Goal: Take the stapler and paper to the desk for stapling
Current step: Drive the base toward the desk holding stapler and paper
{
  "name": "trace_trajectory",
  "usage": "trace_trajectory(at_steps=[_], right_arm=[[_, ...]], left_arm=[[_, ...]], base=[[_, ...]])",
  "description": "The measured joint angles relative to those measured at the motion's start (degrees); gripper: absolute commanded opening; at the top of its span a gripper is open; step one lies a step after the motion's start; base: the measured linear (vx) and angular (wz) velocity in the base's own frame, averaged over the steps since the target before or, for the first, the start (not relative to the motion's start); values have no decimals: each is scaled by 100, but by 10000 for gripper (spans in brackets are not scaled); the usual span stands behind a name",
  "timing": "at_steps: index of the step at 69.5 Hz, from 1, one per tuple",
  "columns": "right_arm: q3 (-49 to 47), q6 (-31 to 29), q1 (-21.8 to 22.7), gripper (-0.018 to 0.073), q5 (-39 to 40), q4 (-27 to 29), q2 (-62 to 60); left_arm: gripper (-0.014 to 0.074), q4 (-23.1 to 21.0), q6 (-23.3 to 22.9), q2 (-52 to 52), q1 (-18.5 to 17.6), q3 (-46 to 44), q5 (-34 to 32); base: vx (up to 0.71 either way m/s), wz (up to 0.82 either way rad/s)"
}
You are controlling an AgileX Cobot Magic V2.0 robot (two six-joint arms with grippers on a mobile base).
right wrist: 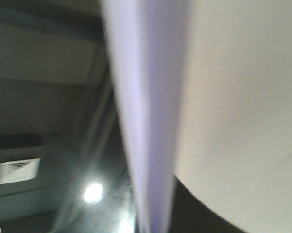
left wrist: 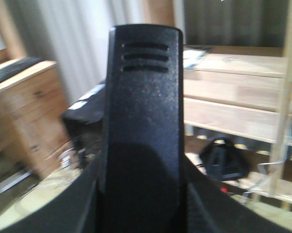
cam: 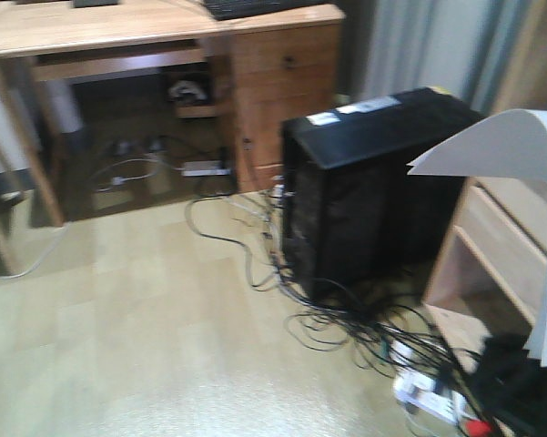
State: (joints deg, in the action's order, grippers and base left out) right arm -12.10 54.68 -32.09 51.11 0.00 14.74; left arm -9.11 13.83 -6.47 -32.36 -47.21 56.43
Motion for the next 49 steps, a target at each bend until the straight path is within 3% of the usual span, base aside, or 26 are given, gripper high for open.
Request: trace_trajectory(at_steps=[49], right_arm=[[0,0,0,-6,1,0,0]], left_arm=[[-6,0,0,0,0,0,0]], base=[[16,45]])
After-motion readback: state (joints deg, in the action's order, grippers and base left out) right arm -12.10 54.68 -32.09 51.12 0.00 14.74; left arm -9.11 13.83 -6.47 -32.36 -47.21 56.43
